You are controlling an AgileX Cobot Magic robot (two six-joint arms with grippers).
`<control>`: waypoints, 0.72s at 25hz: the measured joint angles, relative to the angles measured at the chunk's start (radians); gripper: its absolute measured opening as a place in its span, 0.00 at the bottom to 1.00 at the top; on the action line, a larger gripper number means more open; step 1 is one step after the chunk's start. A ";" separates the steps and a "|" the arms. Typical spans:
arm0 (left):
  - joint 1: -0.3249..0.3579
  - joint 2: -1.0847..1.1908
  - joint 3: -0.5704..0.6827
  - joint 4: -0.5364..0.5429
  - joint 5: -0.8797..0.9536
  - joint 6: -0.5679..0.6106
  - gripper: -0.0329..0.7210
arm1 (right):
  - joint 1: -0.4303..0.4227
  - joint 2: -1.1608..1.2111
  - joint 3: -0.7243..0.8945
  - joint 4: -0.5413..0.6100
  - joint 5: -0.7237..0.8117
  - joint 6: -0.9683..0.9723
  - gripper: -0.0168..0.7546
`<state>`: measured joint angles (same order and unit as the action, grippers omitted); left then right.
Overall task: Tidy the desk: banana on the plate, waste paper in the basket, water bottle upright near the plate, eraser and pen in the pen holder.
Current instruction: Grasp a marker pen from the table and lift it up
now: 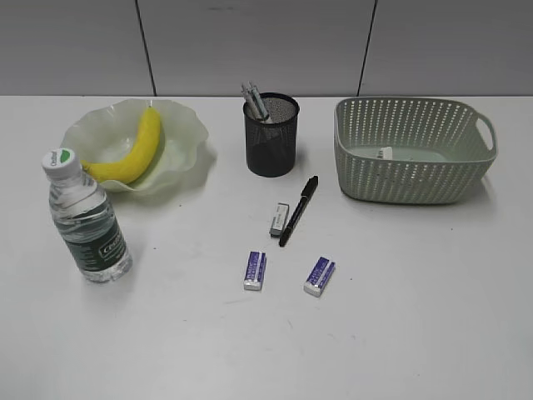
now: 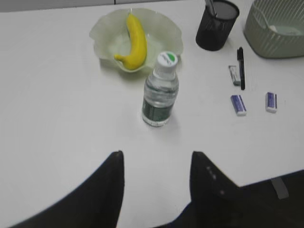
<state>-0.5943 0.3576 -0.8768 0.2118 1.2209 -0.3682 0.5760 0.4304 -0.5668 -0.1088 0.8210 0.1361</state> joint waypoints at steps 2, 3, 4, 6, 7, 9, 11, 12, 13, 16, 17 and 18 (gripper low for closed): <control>0.000 -0.072 0.092 -0.012 0.003 0.000 0.50 | 0.000 0.159 -0.044 0.064 -0.049 0.000 0.38; 0.000 -0.105 0.128 -0.019 0.005 0.000 0.50 | 0.000 0.231 -0.077 0.090 -0.063 0.002 0.38; 0.000 -0.134 0.165 -0.028 0.007 0.000 0.50 | 0.000 0.319 -0.115 0.118 -0.067 0.015 0.38; 0.000 -0.179 0.219 -0.054 0.005 0.000 0.49 | 0.000 0.502 -0.192 0.150 -0.067 0.069 0.38; 0.000 -0.198 0.241 -0.068 -0.004 0.000 0.49 | 0.000 0.569 -0.236 0.167 -0.067 0.108 0.38; 0.000 -0.221 0.274 -0.087 -0.038 0.020 0.49 | 0.000 0.726 -0.326 0.184 -0.067 0.183 0.41; 0.000 -0.234 0.303 -0.096 -0.076 0.054 0.48 | 0.000 0.868 -0.428 0.192 -0.067 0.273 0.47; 0.000 -0.234 0.314 -0.099 -0.095 0.069 0.48 | 0.000 0.943 -0.480 0.202 -0.066 0.314 0.51; 0.000 -0.234 0.324 -0.099 -0.119 0.080 0.48 | 0.000 1.015 -0.524 0.216 -0.060 0.338 0.54; 0.000 -0.234 0.336 -0.101 -0.145 0.094 0.48 | 0.001 1.200 -0.669 0.274 -0.019 0.401 0.62; 0.000 -0.234 0.337 -0.101 -0.148 0.095 0.48 | 0.002 1.250 -0.718 0.281 -0.004 0.442 0.63; 0.000 -0.234 0.337 -0.101 -0.148 0.096 0.48 | 0.007 1.305 -0.764 0.278 0.010 0.490 0.64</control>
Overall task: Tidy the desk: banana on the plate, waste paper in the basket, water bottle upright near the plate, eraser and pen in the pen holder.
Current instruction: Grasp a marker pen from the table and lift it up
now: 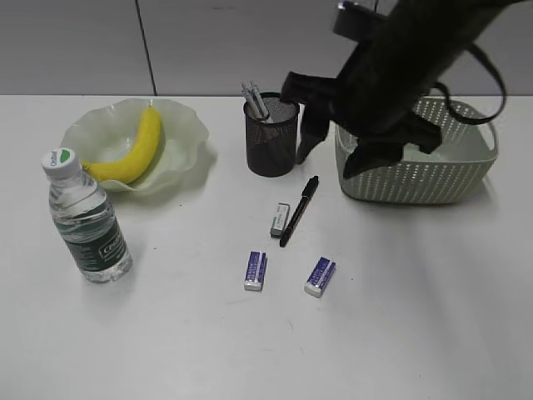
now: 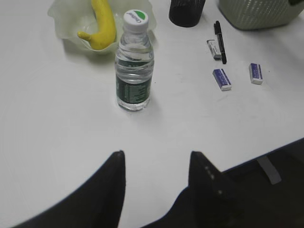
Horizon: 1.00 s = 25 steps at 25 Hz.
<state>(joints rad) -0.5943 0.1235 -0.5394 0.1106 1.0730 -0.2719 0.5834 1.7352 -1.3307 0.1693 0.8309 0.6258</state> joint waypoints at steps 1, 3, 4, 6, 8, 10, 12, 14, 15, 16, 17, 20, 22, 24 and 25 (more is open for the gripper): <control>0.000 0.000 0.000 0.000 -0.002 0.007 0.48 | 0.005 0.051 -0.043 -0.014 0.009 0.053 0.64; 0.000 0.000 0.000 -0.004 -0.005 0.039 0.48 | 0.028 0.130 -0.109 -0.065 0.017 0.149 0.64; 0.000 0.000 0.000 -0.004 -0.005 0.055 0.47 | 0.044 0.165 -0.140 -0.106 0.022 0.198 0.64; 0.000 0.000 0.000 -0.004 -0.007 0.078 0.47 | 0.072 0.221 -0.184 -0.186 0.031 0.277 0.64; 0.000 0.000 0.000 -0.003 -0.009 0.087 0.46 | 0.092 0.267 -0.214 -0.263 0.032 0.358 0.64; 0.000 0.000 0.000 -0.003 -0.011 0.089 0.46 | 0.099 0.301 -0.233 -0.320 0.036 0.428 0.64; 0.000 0.000 0.000 -0.003 -0.011 0.089 0.45 | 0.099 0.336 -0.247 -0.358 0.043 0.480 0.65; 0.000 0.000 0.000 -0.003 -0.011 0.091 0.45 | 0.098 0.363 -0.251 -0.386 0.044 0.522 0.64; 0.000 0.000 0.000 -0.003 -0.011 0.091 0.45 | 0.098 0.377 -0.254 -0.394 0.044 0.536 0.64; 0.000 0.000 0.000 -0.003 -0.011 0.091 0.45 | 0.098 0.392 -0.258 -0.399 0.043 0.544 0.64; 0.000 0.000 0.000 -0.003 -0.011 0.091 0.45 | 0.098 0.406 -0.263 -0.405 0.039 0.550 0.64; 0.000 0.000 0.000 -0.003 -0.011 0.091 0.45 | 0.098 0.455 -0.273 -0.421 0.013 0.564 0.64; 0.000 0.000 0.000 -0.002 -0.011 0.091 0.45 | 0.098 0.484 -0.280 -0.430 0.000 0.593 0.64; 0.000 0.000 0.000 -0.002 -0.011 0.091 0.45 | 0.098 0.510 -0.284 -0.440 -0.007 0.619 0.64; 0.000 0.000 0.000 -0.002 -0.011 0.091 0.45 | 0.098 0.521 -0.285 -0.446 -0.009 0.631 0.64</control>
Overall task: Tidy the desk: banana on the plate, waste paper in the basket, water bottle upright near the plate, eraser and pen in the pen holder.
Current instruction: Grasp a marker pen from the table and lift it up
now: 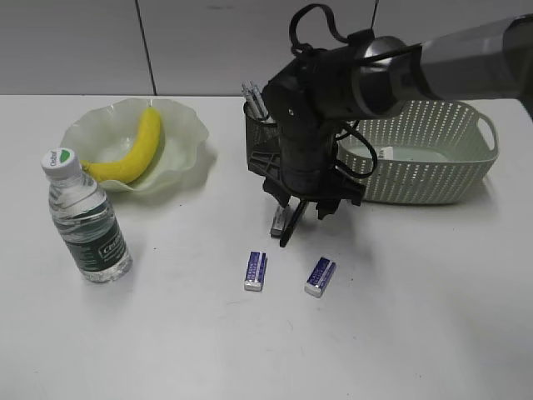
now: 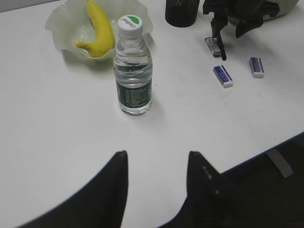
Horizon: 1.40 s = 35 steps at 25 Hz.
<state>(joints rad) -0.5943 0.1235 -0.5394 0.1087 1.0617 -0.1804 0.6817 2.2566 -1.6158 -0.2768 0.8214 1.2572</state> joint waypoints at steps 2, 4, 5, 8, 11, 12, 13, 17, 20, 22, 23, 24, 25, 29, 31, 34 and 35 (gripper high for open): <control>0.000 0.000 0.000 0.000 0.000 0.000 0.45 | 0.000 0.018 -0.003 -0.009 -0.005 0.011 0.64; 0.000 0.000 0.000 0.000 0.000 0.000 0.45 | 0.000 0.029 -0.012 -0.017 -0.009 0.015 0.64; 0.000 0.000 0.000 0.000 0.000 0.000 0.45 | 0.000 0.034 -0.016 -0.017 -0.012 0.016 0.63; 0.000 0.000 0.000 0.000 0.000 0.000 0.45 | 0.000 0.047 -0.039 -0.022 -0.012 0.016 0.57; 0.000 0.000 0.000 0.001 0.000 0.000 0.45 | 0.000 0.053 -0.047 -0.050 -0.012 0.024 0.53; 0.000 0.000 0.000 0.001 0.000 0.000 0.45 | 0.000 0.054 -0.048 -0.057 -0.010 0.032 0.52; 0.000 0.000 0.000 0.001 0.000 0.000 0.45 | 0.000 0.056 -0.054 -0.062 -0.003 0.039 0.52; 0.000 0.000 0.000 0.001 0.000 0.000 0.45 | 0.000 0.060 -0.092 -0.071 0.028 0.024 0.52; 0.000 0.000 0.000 0.001 0.000 0.000 0.45 | 0.001 0.063 -0.135 -0.073 0.034 0.007 0.52; 0.000 0.000 0.000 0.001 0.000 0.000 0.45 | 0.001 0.064 -0.157 -0.074 0.050 0.004 0.52; 0.000 0.000 0.000 0.001 0.000 0.000 0.45 | 0.001 0.064 -0.161 -0.076 0.069 0.004 0.52; 0.000 0.000 0.000 0.001 0.000 0.000 0.45 | 0.001 0.064 -0.163 -0.078 0.089 0.004 0.52; 0.000 0.000 0.000 0.001 0.000 0.000 0.45 | 0.001 0.064 -0.163 -0.079 0.105 0.004 0.52; 0.000 0.000 0.000 0.001 0.000 0.000 0.45 | 0.001 0.065 -0.163 -0.083 0.121 0.004 0.53; 0.000 0.000 0.000 0.001 0.000 0.000 0.45 | 0.001 0.067 -0.163 -0.093 0.115 0.004 0.53; 0.000 0.000 0.000 0.001 0.000 0.000 0.45 | 0.001 0.077 -0.166 -0.099 0.109 0.004 0.53; 0.000 0.000 0.000 0.001 0.000 0.000 0.45 | 0.001 0.081 -0.166 -0.100 0.109 0.004 0.53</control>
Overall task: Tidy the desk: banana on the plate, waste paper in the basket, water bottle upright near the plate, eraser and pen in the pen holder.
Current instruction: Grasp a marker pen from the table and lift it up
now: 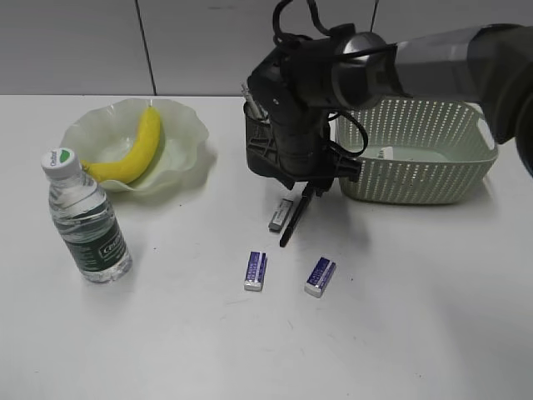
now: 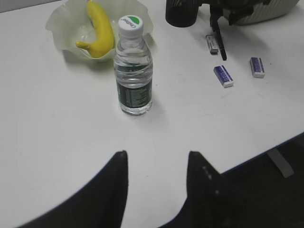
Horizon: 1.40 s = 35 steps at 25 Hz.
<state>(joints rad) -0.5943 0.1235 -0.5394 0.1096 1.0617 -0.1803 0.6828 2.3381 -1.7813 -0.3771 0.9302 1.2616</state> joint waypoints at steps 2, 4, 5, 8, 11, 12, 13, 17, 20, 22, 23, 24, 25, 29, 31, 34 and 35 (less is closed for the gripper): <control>0.000 0.000 0.000 0.000 0.000 0.000 0.45 | -0.001 0.009 0.000 -0.003 -0.001 0.000 0.53; 0.000 0.000 0.000 0.000 0.000 0.000 0.45 | -0.001 0.015 0.000 -0.005 -0.001 0.000 0.53; 0.000 0.000 0.000 0.000 0.000 0.000 0.45 | -0.001 0.018 0.000 -0.008 -0.001 0.000 0.53; 0.000 0.000 0.000 0.000 0.000 0.000 0.45 | -0.001 0.028 0.000 -0.008 -0.001 0.000 0.53; 0.000 0.000 0.000 0.000 0.000 0.000 0.45 | -0.001 0.035 0.000 0.005 -0.001 -0.001 0.53; 0.000 0.000 0.000 0.000 0.000 0.000 0.45 | -0.001 0.036 0.000 0.014 -0.001 -0.003 0.53; 0.000 0.000 0.000 0.000 0.000 0.000 0.45 | -0.001 0.037 0.000 0.025 -0.001 -0.012 0.53; 0.000 0.000 0.000 0.000 0.000 0.000 0.45 | -0.001 0.038 -0.003 0.048 -0.001 -0.059 0.53; 0.000 0.000 0.000 0.000 0.000 0.000 0.45 | -0.001 0.039 -0.003 0.050 -0.001 -0.072 0.53; 0.000 0.000 0.000 0.000 0.000 0.000 0.45 | 0.000 0.042 -0.003 0.050 -0.001 -0.073 0.53; 0.000 0.000 0.000 0.000 0.000 0.000 0.45 | 0.000 0.043 -0.004 0.050 -0.001 -0.074 0.53; 0.000 0.000 0.000 0.000 0.000 0.000 0.45 | 0.000 0.044 -0.004 0.049 -0.001 -0.074 0.53; 0.000 0.000 0.000 0.000 0.000 0.000 0.45 | 0.000 0.045 -0.004 0.048 -0.002 -0.074 0.53; 0.000 0.000 0.000 0.000 0.000 0.000 0.45 | 0.000 0.046 -0.004 0.042 -0.003 -0.075 0.53; 0.000 0.000 0.000 0.000 0.000 0.000 0.45 | 0.000 0.049 -0.005 0.041 -0.003 -0.075 0.51; 0.000 0.000 0.000 0.001 0.000 0.000 0.45 | 0.000 0.054 -0.007 0.041 -0.005 -0.075 0.49; 0.000 0.000 0.000 0.001 0.000 0.000 0.45 | 0.000 0.054 -0.007 0.040 -0.005 -0.075 0.49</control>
<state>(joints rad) -0.5943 0.1235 -0.5394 0.1105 1.0617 -0.1803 0.6828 2.3925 -1.7881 -0.3373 0.9250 1.1866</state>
